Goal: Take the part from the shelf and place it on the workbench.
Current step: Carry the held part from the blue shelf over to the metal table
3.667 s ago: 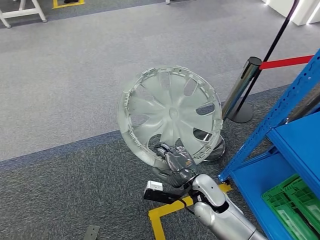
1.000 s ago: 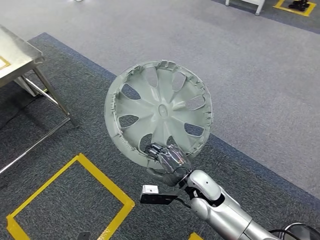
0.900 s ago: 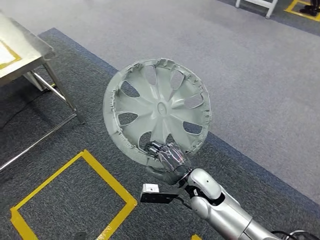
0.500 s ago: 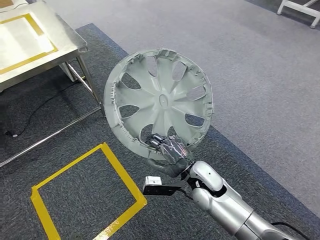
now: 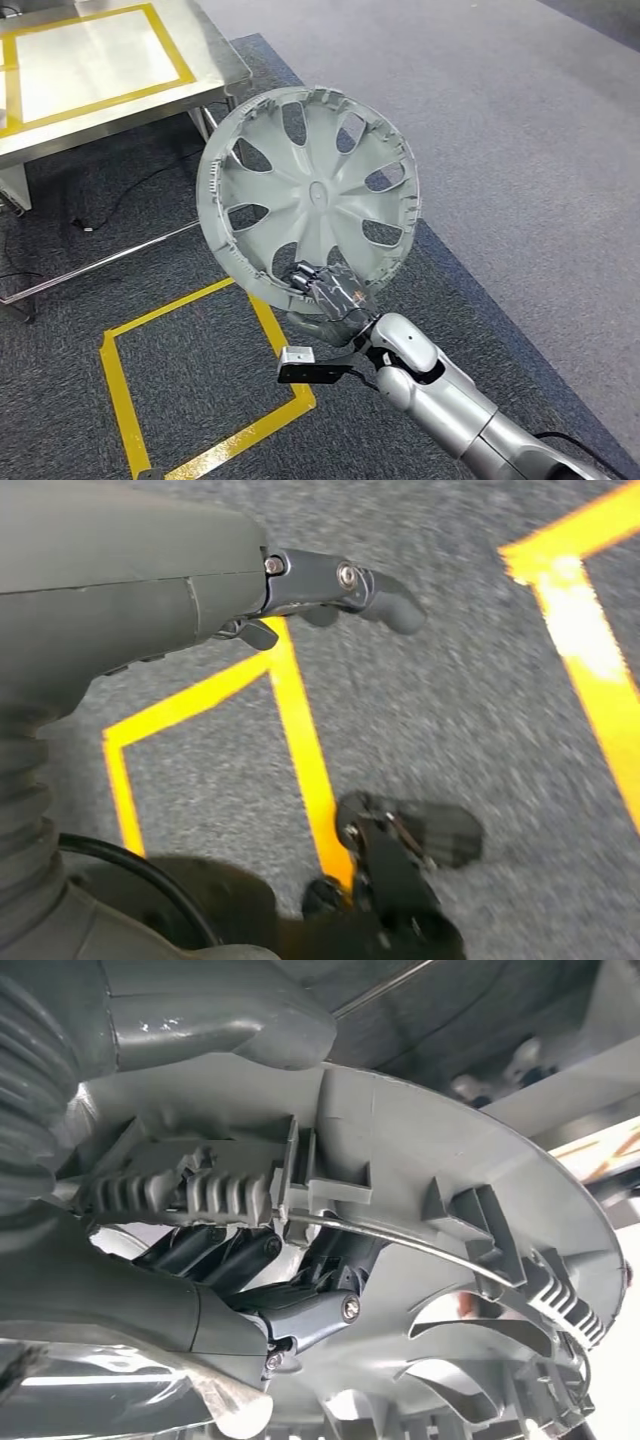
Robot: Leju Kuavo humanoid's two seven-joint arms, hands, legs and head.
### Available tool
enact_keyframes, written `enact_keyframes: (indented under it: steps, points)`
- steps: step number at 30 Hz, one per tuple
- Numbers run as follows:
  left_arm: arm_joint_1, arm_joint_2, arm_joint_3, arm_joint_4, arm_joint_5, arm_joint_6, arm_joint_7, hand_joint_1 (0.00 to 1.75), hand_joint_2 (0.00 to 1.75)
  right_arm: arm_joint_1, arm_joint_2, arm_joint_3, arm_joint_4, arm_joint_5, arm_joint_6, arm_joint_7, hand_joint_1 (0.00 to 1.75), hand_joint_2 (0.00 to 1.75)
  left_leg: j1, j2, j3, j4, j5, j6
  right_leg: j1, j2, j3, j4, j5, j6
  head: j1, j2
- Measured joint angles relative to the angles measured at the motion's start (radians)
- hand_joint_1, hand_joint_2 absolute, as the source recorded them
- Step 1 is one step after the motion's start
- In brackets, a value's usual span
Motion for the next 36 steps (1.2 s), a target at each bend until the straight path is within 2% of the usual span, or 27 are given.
enact_keyframes:
  steps: [1, 2, 4, 5, 6, 7, 8, 9, 11, 12, 13, 15, 16, 17, 19, 21, 22, 23, 24, 26, 28, 30, 31, 33, 34, 35, 36]
  points:
    - [0.002, 0.002, 0.0, 0.0, -0.002, 0.001, 0.007, 0.0, 1.75, -0.001, 0.004, 0.001, 0.002, -0.001, 0.002, -0.001, 1.75, 1.75, 0.002, -0.012, 0.004, -0.004, 0.0, 0.007, -0.003, 0.012, 0.0, 0.007, -0.01, 0.005, 0.001, 0.0]
    - [0.001, 0.004, 0.0, 0.0, -0.004, 0.003, 0.012, 0.0, 1.75, -0.003, 0.008, 0.001, 0.004, -0.003, 0.004, -0.002, 1.75, 1.75, 0.005, -0.024, 0.008, -0.008, 0.002, 0.014, -0.005, 0.037, -0.011, 0.034, -0.028, 0.008, 0.003, 0.0]
    - [-0.002, 0.007, 0.001, 0.0, -0.006, 0.004, 0.018, 0.0, 1.75, -0.006, 0.01, 0.002, 0.007, -0.007, 0.005, -0.005, 1.75, 1.75, 0.008, -0.051, 0.011, -0.01, 0.002, 0.025, -0.008, 0.103, -0.069, 0.154, -0.083, 0.008, 0.008, 0.0]
    - [-0.004, 0.007, 0.001, 0.0, -0.007, 0.005, 0.02, 0.0, 1.75, -0.006, 0.01, 0.002, 0.009, -0.01, 0.005, -0.007, 1.75, 1.75, 0.007, -0.066, 0.011, -0.009, 0.002, 0.028, -0.007, 0.12, -0.109, 0.226, -0.106, 0.007, 0.01, 0.0]
    - [-0.004, 0.007, 0.001, 0.0, -0.008, 0.005, 0.02, 0.0, 1.75, -0.005, 0.01, 0.002, 0.011, -0.013, 0.005, -0.008, 1.75, 1.75, 0.007, -0.082, 0.012, -0.009, 0.002, 0.029, -0.006, 0.128, -0.143, 0.276, -0.115, 0.007, 0.01, 0.0]
    - [-0.004, 0.007, 0.001, 0.0, -0.009, 0.004, 0.02, 0.0, 1.75, -0.005, 0.009, 0.002, 0.012, -0.017, 0.006, -0.009, 1.75, 1.75, 0.007, -0.099, 0.013, -0.009, 0.001, 0.029, -0.006, 0.131, -0.161, 0.291, -0.103, 0.006, 0.01, 0.0]
    - [-0.003, 0.006, 0.001, 0.0, -0.009, 0.002, 0.019, 0.0, 1.75, -0.005, 0.009, 0.002, 0.013, -0.021, 0.007, -0.01, 1.75, 1.75, 0.007, -0.115, 0.014, -0.008, 0.0, 0.028, -0.006, 0.134, -0.159, 0.263, -0.07, 0.004, 0.01, 0.0]
    - [-0.003, 0.006, 0.001, 0.0, -0.01, 0.001, 0.017, 0.0, 1.75, -0.006, 0.009, 0.001, 0.014, -0.025, 0.008, -0.01, 1.75, 1.75, 0.008, -0.131, 0.015, -0.006, -0.001, 0.026, -0.008, 0.142, -0.14, 0.202, -0.025, 0.003, 0.01, 0.0]
    - [-0.004, 0.006, 0.002, 0.0, -0.011, 0.0, 0.01, 0.0, 1.75, -0.007, 0.009, 0.001, 0.015, -0.031, 0.01, -0.014, 1.75, 1.75, 0.01, -0.159, 0.011, 0.003, -0.006, 0.018, -0.015, 0.19, -0.09, 0.075, 0.037, 0.002, 0.009, 0.0]
    - [-0.005, 0.006, 0.002, 0.0, -0.012, -0.001, 0.006, 0.0, 1.75, -0.007, 0.009, 0.001, 0.016, -0.034, 0.01, -0.017, 1.75, 1.75, 0.012, -0.17, 0.007, 0.006, -0.007, 0.012, -0.017, 0.21, -0.073, 0.039, 0.048, 0.001, 0.009, 0.0]
    - [-0.005, 0.006, 0.002, 0.0, -0.012, -0.001, 0.004, 0.0, 1.75, -0.007, 0.01, 0.002, 0.017, -0.035, 0.011, -0.02, 1.75, 1.75, 0.014, -0.181, 0.003, 0.007, -0.006, 0.006, -0.017, 0.223, -0.065, 0.026, 0.046, 0.0, 0.01, 0.0]
    - [-0.002, 0.005, 0.003, 0.0, -0.012, 0.0, 0.001, 0.0, 1.75, -0.006, 0.01, 0.002, 0.017, -0.039, 0.011, -0.022, 1.75, 1.75, 0.018, -0.198, -0.001, 0.004, -0.004, -0.005, -0.015, 0.204, -0.057, 0.02, 0.047, -0.008, 0.012, 0.0]
    - [0.0, 0.005, 0.004, 0.0, -0.013, 0.0, 0.001, 0.0, 1.75, -0.007, 0.011, 0.001, 0.017, -0.041, 0.011, -0.022, 1.75, 1.75, 0.017, -0.183, -0.004, 0.01, -0.01, -0.01, -0.015, 0.192, -0.053, 0.016, 0.048, -0.015, 0.01, 0.0]
    - [0.001, 0.005, 0.005, 0.0, -0.013, 0.0, 0.001, 0.0, 1.75, -0.007, 0.012, 0.0, 0.017, -0.042, 0.011, -0.021, 1.75, 1.75, 0.015, -0.156, -0.012, 0.032, -0.023, -0.015, -0.015, 0.178, -0.048, 0.011, 0.048, -0.021, 0.006, 0.0]
    - [-0.001, 0.004, 0.006, 0.0, -0.013, 0.0, 0.001, 0.0, 1.75, -0.007, 0.013, -0.001, 0.018, -0.041, 0.012, -0.021, 1.75, 1.75, 0.013, -0.089, -0.058, 0.135, -0.077, -0.023, -0.011, 0.149, -0.039, 0.007, 0.045, -0.032, 0.001, 0.0]
    - [-0.003, 0.004, 0.006, 0.0, -0.013, 0.0, 0.001, 0.0, 1.75, -0.007, 0.013, 0.0, 0.019, -0.04, 0.012, -0.022, 1.75, 1.75, 0.016, -0.066, -0.116, 0.258, -0.124, -0.028, -0.008, 0.118, -0.034, 0.006, 0.04, -0.037, 0.0, 0.0]
    - [-0.003, 0.004, 0.007, 0.0, -0.013, 0.0, 0.001, 0.0, 1.75, -0.007, 0.013, 0.0, 0.02, -0.04, 0.012, -0.022, 1.75, 1.75, 0.017, -0.063, -0.127, 0.28, -0.124, -0.029, -0.007, 0.104, -0.031, 0.006, 0.037, -0.037, 0.0, 0.0]
    - [-0.002, 0.004, 0.007, 0.0, -0.013, 0.0, 0.001, 0.0, 1.75, -0.006, 0.013, 0.0, 0.021, -0.041, 0.012, -0.022, 1.75, 1.75, 0.018, -0.061, -0.12, 0.264, -0.104, -0.029, -0.007, 0.09, -0.027, 0.006, 0.033, -0.036, 0.0, 0.0]
    - [-0.002, 0.004, 0.007, 0.0, -0.013, 0.0, 0.001, 0.0, 1.75, -0.006, 0.013, 0.0, 0.021, -0.041, 0.012, -0.022, 1.75, 1.75, 0.017, -0.055, -0.093, 0.211, -0.071, -0.028, -0.007, 0.077, -0.022, 0.006, 0.029, -0.034, 0.0, 0.0]
    - [-0.002, 0.004, 0.008, 0.0, -0.013, 0.0, 0.001, 0.0, 1.75, -0.006, 0.013, 0.0, 0.022, -0.041, 0.012, -0.022, 1.75, 1.75, 0.008, -0.01, -0.026, 0.074, -0.014, -0.019, -0.004, 0.054, -0.012, 0.007, 0.021, -0.028, 0.0, 0.0]
    - [-0.005, 0.004, 0.008, 0.0, -0.013, 0.0, 0.0, 0.0, 1.75, -0.007, 0.013, 0.0, 0.022, -0.041, 0.012, -0.022, 1.75, 1.75, -0.005, 0.026, 0.006, 0.006, -0.001, -0.007, 0.002, 0.033, -0.005, 0.005, 0.014, -0.019, 0.0, 0.0]
    - [-0.004, 0.004, 0.008, 0.0, -0.013, 0.0, 0.0, 0.0, 1.75, -0.008, 0.014, 0.0, 0.022, -0.041, 0.012, -0.023, 1.75, 1.75, -0.008, 0.012, 0.007, -0.001, -0.004, 0.003, 0.005, 0.012, 0.002, 0.0, 0.008, -0.01, 0.001, 0.0]
    - [-0.003, 0.004, 0.009, 0.0, -0.013, 0.0, 0.0, 0.0, 1.75, -0.008, 0.015, 0.0, 0.022, -0.041, 0.012, -0.022, 1.75, 1.75, -0.005, -0.001, 0.01, -0.005, -0.003, 0.008, 0.004, 0.018, 0.004, 0.002, 0.001, -0.005, 0.002, 0.0]
    - [-0.003, 0.005, 0.009, 0.0, -0.014, 0.001, 0.0, 0.0, 1.75, -0.009, 0.016, 0.0, 0.022, -0.043, 0.012, -0.023, 1.75, 1.75, 0.002, -0.026, 0.016, -0.013, 0.0, 0.02, 0.0, 0.069, -0.02, 0.054, -0.031, 0.003, 0.006, 0.0]
    - [-0.005, 0.004, 0.009, 0.0, -0.015, 0.001, 0.0, 0.0, 1.75, -0.008, 0.016, 0.0, 0.022, -0.043, 0.012, -0.024, 1.75, 1.75, 0.005, -0.038, 0.017, -0.014, 0.0, 0.024, -0.002, 0.101, -0.051, 0.113, -0.057, 0.005, 0.009, 0.0]
    - [-0.007, 0.004, 0.009, 0.0, -0.016, 0.001, 0.001, 0.0, 1.75, -0.007, 0.016, 0.0, 0.023, -0.043, 0.012, -0.025, 1.75, 1.75, 0.006, -0.052, 0.017, -0.014, -0.001, 0.027, -0.002, 0.12, -0.09, 0.184, -0.083, 0.006, 0.012, 0.0]
    - [-0.008, 0.003, 0.009, 0.0, -0.017, 0.001, 0.001, 0.0, 1.75, -0.005, 0.016, 0.0, 0.024, -0.043, 0.011, -0.026, 1.75, 1.75, 0.006, -0.067, 0.017, -0.014, -0.001, 0.028, -0.002, 0.127, -0.129, 0.248, -0.099, 0.006, 0.013, 0.0]
